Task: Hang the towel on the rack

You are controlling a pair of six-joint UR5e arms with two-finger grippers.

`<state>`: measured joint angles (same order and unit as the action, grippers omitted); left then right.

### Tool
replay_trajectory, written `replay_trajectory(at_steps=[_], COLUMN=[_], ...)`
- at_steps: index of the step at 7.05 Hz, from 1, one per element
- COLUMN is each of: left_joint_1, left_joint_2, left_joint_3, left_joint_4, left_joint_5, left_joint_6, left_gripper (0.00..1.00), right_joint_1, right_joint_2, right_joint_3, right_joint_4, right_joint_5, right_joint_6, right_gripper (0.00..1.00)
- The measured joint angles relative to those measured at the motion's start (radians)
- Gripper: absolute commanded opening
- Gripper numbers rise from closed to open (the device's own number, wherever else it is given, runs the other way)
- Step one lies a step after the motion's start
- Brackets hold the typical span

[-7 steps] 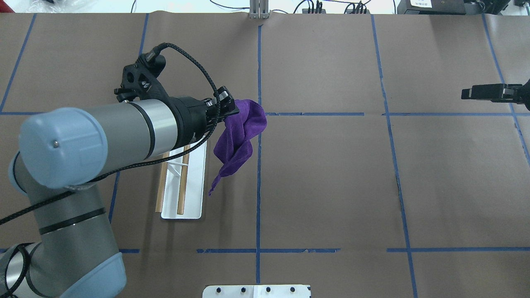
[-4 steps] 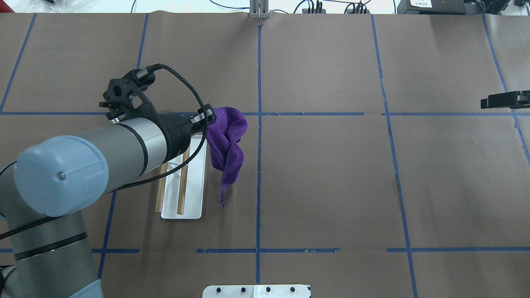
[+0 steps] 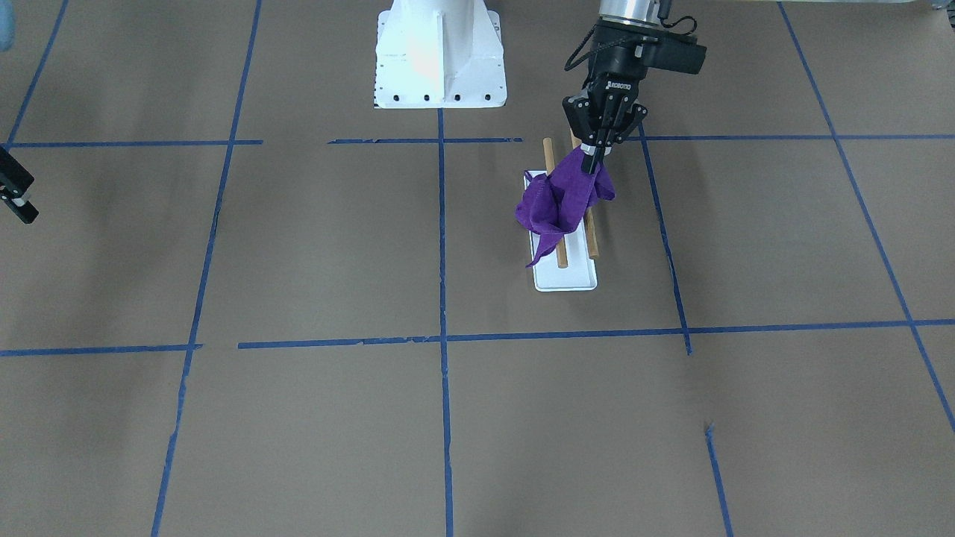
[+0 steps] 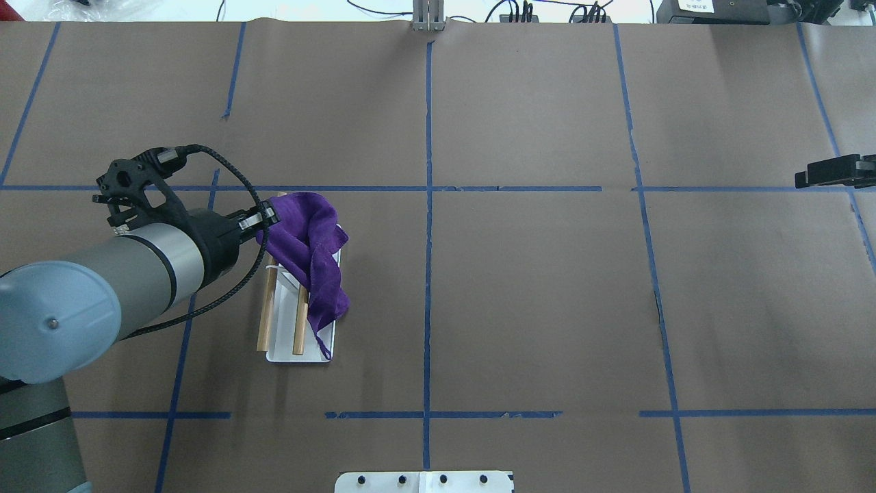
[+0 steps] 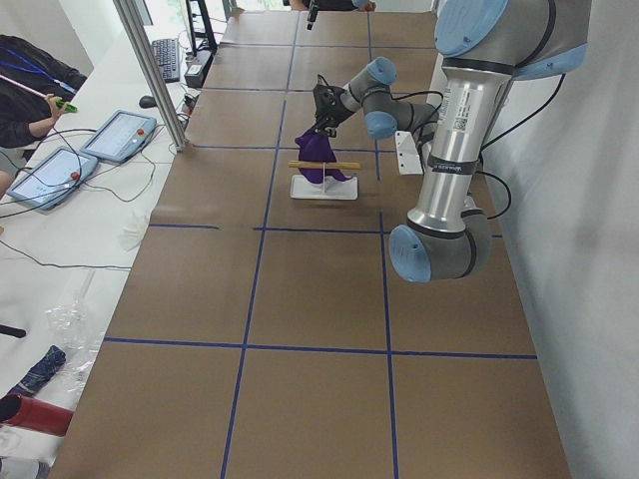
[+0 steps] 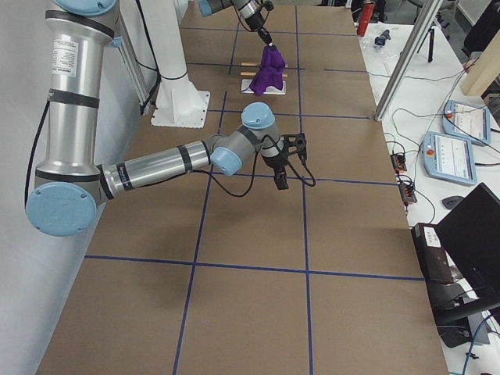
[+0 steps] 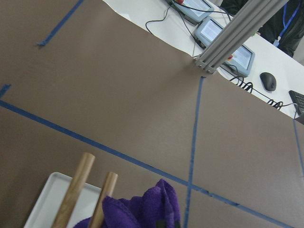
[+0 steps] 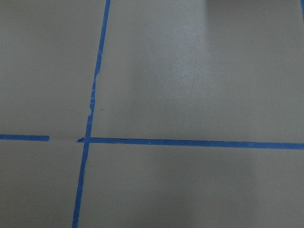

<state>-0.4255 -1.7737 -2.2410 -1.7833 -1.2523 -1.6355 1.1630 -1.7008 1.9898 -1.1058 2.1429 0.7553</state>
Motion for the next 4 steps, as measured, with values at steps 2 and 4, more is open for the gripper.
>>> replay_trajectory(at_steps=[2, 4], left_joint_1=[-0.001, 0.001], left_joint_2=[0.124, 0.194], left_joint_3=[-0.024, -0.001], left_joint_4=[-0.001, -0.005], left_joint_5=[0.045, 0.087], left_joint_6=[0.024, 0.029], left_gripper=[0.0, 0.0], right_joint_1=[0.003, 0.008], right_joint_2=[0.001, -0.001], right_joint_3=[-0.001, -0.001], right_joint_4=[-0.013, -0.032], right_joint_5=[0.005, 0.006], right_joint_6=[0.0, -0.002], right_gripper=[1.0, 1.0])
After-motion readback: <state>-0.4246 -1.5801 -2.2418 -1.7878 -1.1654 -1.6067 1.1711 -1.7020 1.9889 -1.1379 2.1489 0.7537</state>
